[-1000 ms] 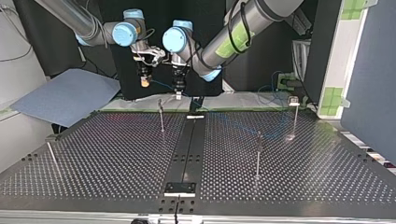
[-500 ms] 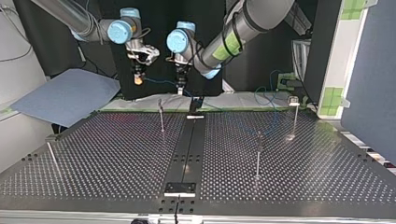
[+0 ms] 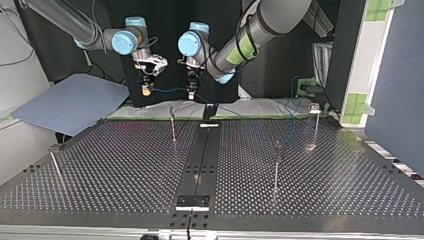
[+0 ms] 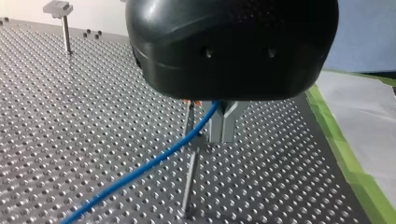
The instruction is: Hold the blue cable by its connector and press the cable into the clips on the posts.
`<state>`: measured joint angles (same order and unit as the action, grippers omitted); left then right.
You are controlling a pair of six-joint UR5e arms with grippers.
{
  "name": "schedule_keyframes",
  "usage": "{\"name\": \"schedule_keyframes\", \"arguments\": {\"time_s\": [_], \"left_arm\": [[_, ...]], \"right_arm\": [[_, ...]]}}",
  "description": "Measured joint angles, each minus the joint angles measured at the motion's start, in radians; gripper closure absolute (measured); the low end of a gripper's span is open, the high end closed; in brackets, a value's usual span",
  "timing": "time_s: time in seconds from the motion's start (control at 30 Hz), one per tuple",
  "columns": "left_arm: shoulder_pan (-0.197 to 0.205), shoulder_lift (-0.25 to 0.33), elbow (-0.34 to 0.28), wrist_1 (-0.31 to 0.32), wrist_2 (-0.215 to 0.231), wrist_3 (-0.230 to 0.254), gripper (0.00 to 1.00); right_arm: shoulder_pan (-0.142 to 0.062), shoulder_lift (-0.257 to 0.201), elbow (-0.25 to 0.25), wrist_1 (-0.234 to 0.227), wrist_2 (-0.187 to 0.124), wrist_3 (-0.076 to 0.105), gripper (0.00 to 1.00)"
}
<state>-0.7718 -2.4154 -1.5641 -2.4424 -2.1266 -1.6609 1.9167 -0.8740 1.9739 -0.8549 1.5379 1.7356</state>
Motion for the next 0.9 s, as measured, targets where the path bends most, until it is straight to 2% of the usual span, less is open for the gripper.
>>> {"name": "schedule_keyframes", "arguments": {"time_s": [0.17, 0.47, 0.73, 0.9], "left_arm": [[-0.015, 0.0, 0.044, -0.028, 0.0, 0.0, 1.0], [-0.029, -0.003, 0.108, -0.07, -0.024, 0.0, 1.0], [-0.023, -0.069, 0.159, -0.128, -0.022, 0.005, 1.0], [-0.021, -0.094, 0.17, -0.137, -0.015, 0.006, 1.0]], "right_arm": [[-0.01, 0.001, -0.022, 0.022, -0.038, -0.003, 1.0], [-0.012, 0.002, -0.046, 0.054, -0.09, -0.008, 1.0], [-0.013, 0.002, -0.073, 0.071, -0.101, -0.004, 1.0], [-0.018, 0.002, -0.094, 0.086, -0.114, -0.001, 1.0]]}}
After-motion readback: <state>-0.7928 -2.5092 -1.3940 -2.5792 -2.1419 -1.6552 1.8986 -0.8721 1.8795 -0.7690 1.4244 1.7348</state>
